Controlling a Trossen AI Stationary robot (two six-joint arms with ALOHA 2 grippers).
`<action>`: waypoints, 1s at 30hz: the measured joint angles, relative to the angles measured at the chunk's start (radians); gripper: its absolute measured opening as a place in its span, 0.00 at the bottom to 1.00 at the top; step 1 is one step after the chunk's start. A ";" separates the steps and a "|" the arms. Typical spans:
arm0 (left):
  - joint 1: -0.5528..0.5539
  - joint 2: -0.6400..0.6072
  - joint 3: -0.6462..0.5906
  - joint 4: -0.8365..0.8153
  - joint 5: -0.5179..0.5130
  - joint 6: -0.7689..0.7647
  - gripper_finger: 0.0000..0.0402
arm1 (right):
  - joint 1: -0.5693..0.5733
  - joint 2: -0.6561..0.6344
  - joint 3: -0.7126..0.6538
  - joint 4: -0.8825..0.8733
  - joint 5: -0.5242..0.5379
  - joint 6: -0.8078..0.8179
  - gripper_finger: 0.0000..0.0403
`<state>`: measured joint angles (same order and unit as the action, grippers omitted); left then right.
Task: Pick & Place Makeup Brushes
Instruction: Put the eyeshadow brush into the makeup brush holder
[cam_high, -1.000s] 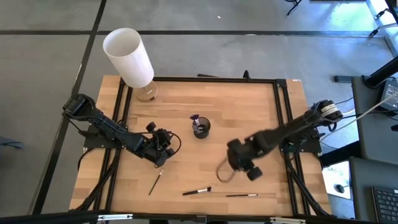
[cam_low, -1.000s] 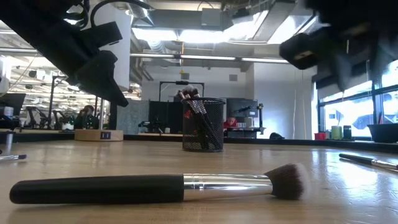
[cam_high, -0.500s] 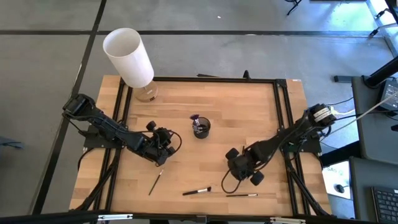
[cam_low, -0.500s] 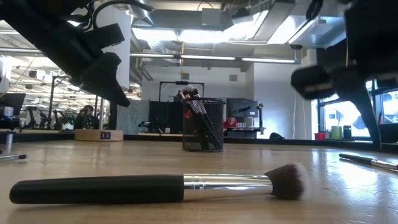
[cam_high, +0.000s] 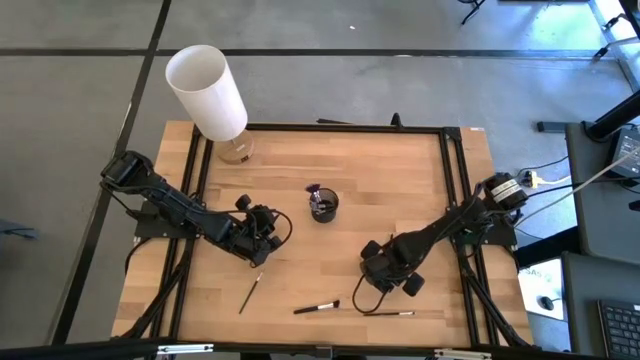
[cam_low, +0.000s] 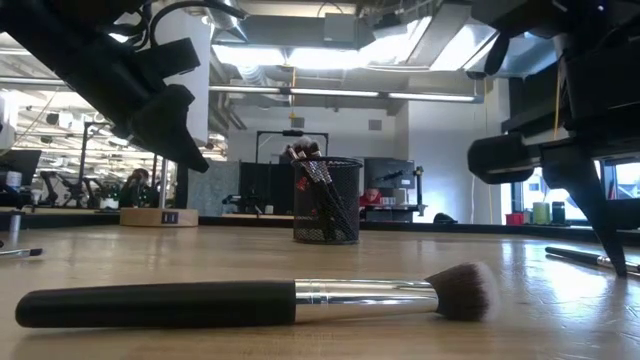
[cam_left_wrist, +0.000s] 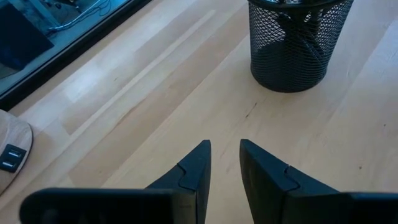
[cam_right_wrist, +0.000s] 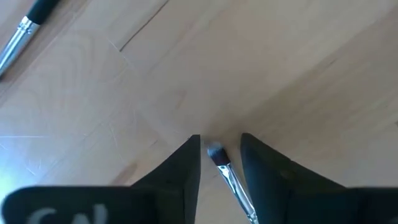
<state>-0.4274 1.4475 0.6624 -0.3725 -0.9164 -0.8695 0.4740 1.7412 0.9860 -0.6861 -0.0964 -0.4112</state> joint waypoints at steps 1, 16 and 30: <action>0.000 0.000 0.000 0.000 0.001 0.000 0.20 | 0.000 0.000 0.000 0.001 0.000 -0.002 0.27; 0.000 0.000 0.000 0.000 0.002 0.000 0.20 | -0.008 0.008 0.040 -0.019 0.107 0.018 0.02; -0.008 0.000 0.000 -0.006 0.031 0.001 0.20 | -0.253 -0.222 0.166 0.464 0.540 0.185 0.01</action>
<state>-0.4358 1.4479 0.6627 -0.3783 -0.8856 -0.8688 0.2208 1.5193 1.1520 -0.2219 0.4440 -0.2260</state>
